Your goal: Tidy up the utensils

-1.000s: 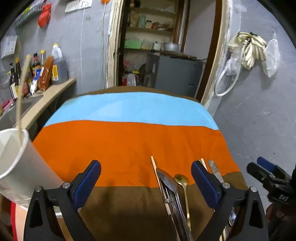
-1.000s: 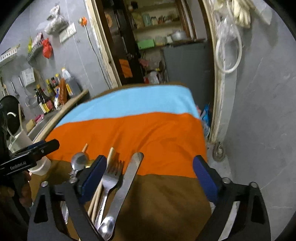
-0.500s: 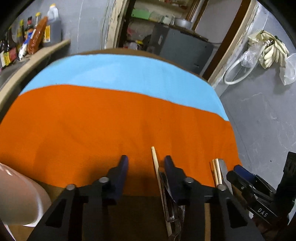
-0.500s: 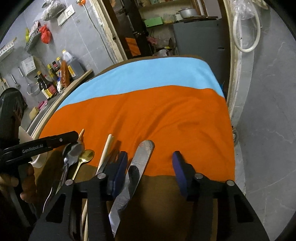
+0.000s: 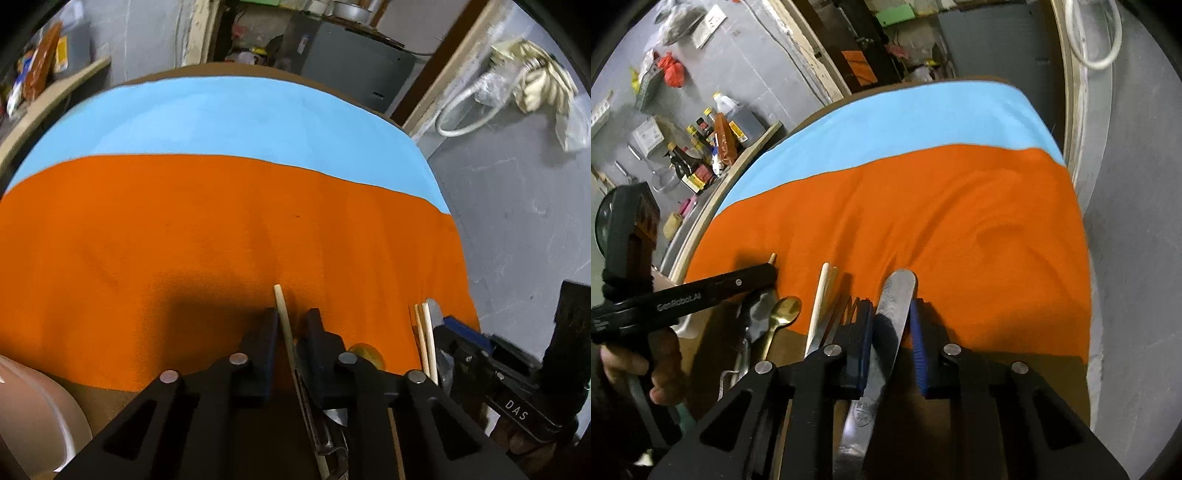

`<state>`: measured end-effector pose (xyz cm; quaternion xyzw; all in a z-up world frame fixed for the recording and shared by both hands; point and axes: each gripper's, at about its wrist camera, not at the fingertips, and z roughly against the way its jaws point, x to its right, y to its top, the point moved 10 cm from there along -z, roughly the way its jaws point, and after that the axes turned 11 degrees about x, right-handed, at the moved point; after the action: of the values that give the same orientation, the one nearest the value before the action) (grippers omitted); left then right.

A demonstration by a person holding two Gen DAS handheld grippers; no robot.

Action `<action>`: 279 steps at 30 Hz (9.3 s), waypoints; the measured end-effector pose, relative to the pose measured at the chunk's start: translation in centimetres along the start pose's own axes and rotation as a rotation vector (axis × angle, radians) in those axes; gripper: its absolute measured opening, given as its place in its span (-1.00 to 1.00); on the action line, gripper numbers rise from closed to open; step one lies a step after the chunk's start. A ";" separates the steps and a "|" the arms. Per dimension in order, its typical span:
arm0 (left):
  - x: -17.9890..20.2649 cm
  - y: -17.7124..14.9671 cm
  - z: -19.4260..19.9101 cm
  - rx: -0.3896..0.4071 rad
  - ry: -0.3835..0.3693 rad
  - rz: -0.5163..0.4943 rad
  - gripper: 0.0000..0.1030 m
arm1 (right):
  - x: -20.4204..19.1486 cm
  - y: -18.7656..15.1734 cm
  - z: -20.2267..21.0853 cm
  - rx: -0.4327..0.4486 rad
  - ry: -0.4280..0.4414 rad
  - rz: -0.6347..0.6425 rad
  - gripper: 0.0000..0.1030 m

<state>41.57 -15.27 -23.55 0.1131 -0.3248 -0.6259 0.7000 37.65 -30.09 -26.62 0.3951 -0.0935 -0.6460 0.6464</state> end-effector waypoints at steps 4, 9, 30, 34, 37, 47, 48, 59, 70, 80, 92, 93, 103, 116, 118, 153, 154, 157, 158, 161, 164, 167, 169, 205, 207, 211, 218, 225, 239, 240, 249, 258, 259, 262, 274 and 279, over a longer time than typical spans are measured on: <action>-0.5 -0.1 -0.2 -0.030 -0.019 0.046 -0.86 | -0.2 -0.6 -0.4 -0.031 -0.014 -0.006 -0.65; -0.1 0.0 -0.7 -0.065 -0.016 0.026 -0.85 | -0.7 -0.5 -1.0 -0.076 -0.033 -0.003 -0.66; 0.1 -0.5 -0.3 -0.146 -0.034 0.019 -0.88 | -2.0 -0.8 0.6 -0.092 -0.048 0.008 -0.98; -0.1 0.0 1.5 -0.059 -0.048 0.044 -0.90 | -1.8 0.8 3.6 0.035 -0.029 -0.029 -0.98; 0.3 0.7 4.1 0.050 -0.088 0.046 -0.90 | -1.9 1.7 6.1 0.132 -0.031 -0.032 -0.98; -0.3 2.9 13.5 0.347 -0.124 0.004 -0.90 | -5.9 4.9 12.7 0.368 -0.052 0.020 -0.98; -0.6 3.2 14.4 0.371 -0.129 0.009 -0.90 | -6.5 5.2 13.2 0.383 -0.056 0.028 -0.98; -6.9 9.0 25.2 0.612 -0.113 0.069 -0.90 | -17.7 9.2 18.0 0.539 -0.002 0.091 -0.98; -19.8 13.2 31.8 0.792 0.046 0.154 -0.90 | -32.8 10.8 16.6 0.650 0.154 0.182 -0.98; -24.1 15.6 31.3 0.871 0.071 0.152 -0.90 | -35.7 9.5 12.0 0.638 0.126 0.180 -0.98; -23.1 14.1 27.1 0.836 0.070 0.067 -0.90 | -33.6 6.6 7.0 0.554 0.058 0.158 -0.98; -23.0 13.9 26.8 0.829 0.069 0.057 -0.90 | -33.5 6.4 6.8 0.546 0.057 0.155 -0.98; -22.3 12.2 26.4 0.751 0.045 0.005 -0.90 | -33.7 5.6 6.3 0.501 0.066 0.153 -0.94; -20.0 11.2 29.6 0.703 -0.015 -0.009 -0.16 | -32.2 8.5 14.2 0.654 0.025 0.155 0.19; -19.0 11.2 30.4 0.722 -0.029 -0.018 0.07 | -31.4 9.1 16.1 0.692 -0.003 0.156 0.33; 1.3 5.3 26.1 0.736 -0.026 -0.212 0.98 | -8.4 10.5 25.1 0.670 -0.284 0.209 0.97; 1.6 5.0 25.7 0.727 -0.023 -0.214 0.98 | -7.6 10.3 24.5 0.655 -0.280 0.204 0.97; 2.2 4.0 23.8 0.691 -0.018 -0.218 0.98 | -5.9 9.6 23.0 0.616 -0.269 0.187 0.96; 2.3 3.6 23.1 0.673 -0.014 -0.219 0.98 | -5.1 9.2 22.1 0.592 -0.265 0.178 0.96; 2.1 1.8 20.3 0.590 0.014 -0.219 0.98 | -3.2 8.1 20.0 0.525 -0.261 0.160 0.96; 1.4 -0.1 17.5 0.497 0.049 -0.211 0.98 | -2.0 6.8 18.1 0.475 -0.254 0.159 0.96; 0.9 -1.7 15.2 0.413 0.064 -0.203 0.98 | -1.4 5.5 15.8 0.422 -0.225 0.165 0.88; 0.9 -2.3 14.1 0.377 0.065 -0.196 0.98 | -1.2 4.7 14.6 0.391 -0.212 0.166 0.76; -0.4 -4.9 3.9 0.020 0.049 -0.090 -0.40 | -3.4 -2.0 2.4 0.016 0.100 0.116 -0.60; -0.4 -4.9 3.8 0.010 0.043 -0.086 -0.42 | -3.5 -2.1 2.0 -0.001 0.114 0.095 -0.74; -0.6 -4.8 3.8 -0.009 0.039 -0.074 -0.61 | -3.6 -2.5 1.5 -0.035 0.130 0.054 -0.92; -0.9 -5.2 4.2 -0.039 0.018 -0.029 -0.69 | -3.4 -3.1 2.7 -0.020 0.107 0.024 -0.94; -0.3 -5.6 7.4 0.104 -0.057 -0.014 -0.73 | -4.0 -1.7 6.1 0.125 0.106 0.013 -0.95; -0.2 -0.6 17.4 0.442 -0.127 -0.060 -0.76 | -10.2 3.9 13.9 0.403 0.109 0.079 -0.95; -0.3 -0.1 18.0 0.456 -0.133 -0.057 -0.76 | -10.9 4.4 14.5 0.417 0.109 0.087 -0.95; -3.5 3.9 25.2 0.596 -0.148 -0.040 -0.76 | -19.7 8.2 19.3 0.562 0.144 0.149 -0.95; -12.0 8.3 32.3 0.774 -0.064 0.012 -0.76 | -30.2 10.5 19.3 0.666 0.242 0.201 -0.95; -13.2 8.8 32.9 0.790 -0.048 0.016 -0.76 | -31.2 10.6 19.2 0.675 0.251 0.203 -0.95; -15.9 9.7 33.8 0.821 -0.022 0.036 -0.76 | -33.8 10.8 18.9 0.696 0.271 0.213 -0.95; -21.4 11.0 31.7 0.831 -0.010 0.076 -0.76 | -36.5 9.4 13.6 0.706 0.158 0.258 -0.95; -21.8 10.2 29.6 0.809 -0.014 0.062 -0.76 | -35.8 7.8 11.1 0.676 0.107 0.276 -0.95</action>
<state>32.01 14.73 -2.05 0.3652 -0.5530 -0.4268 0.6153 31.32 -2.99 -0.29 0.6032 -0.3202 -0.4640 0.5642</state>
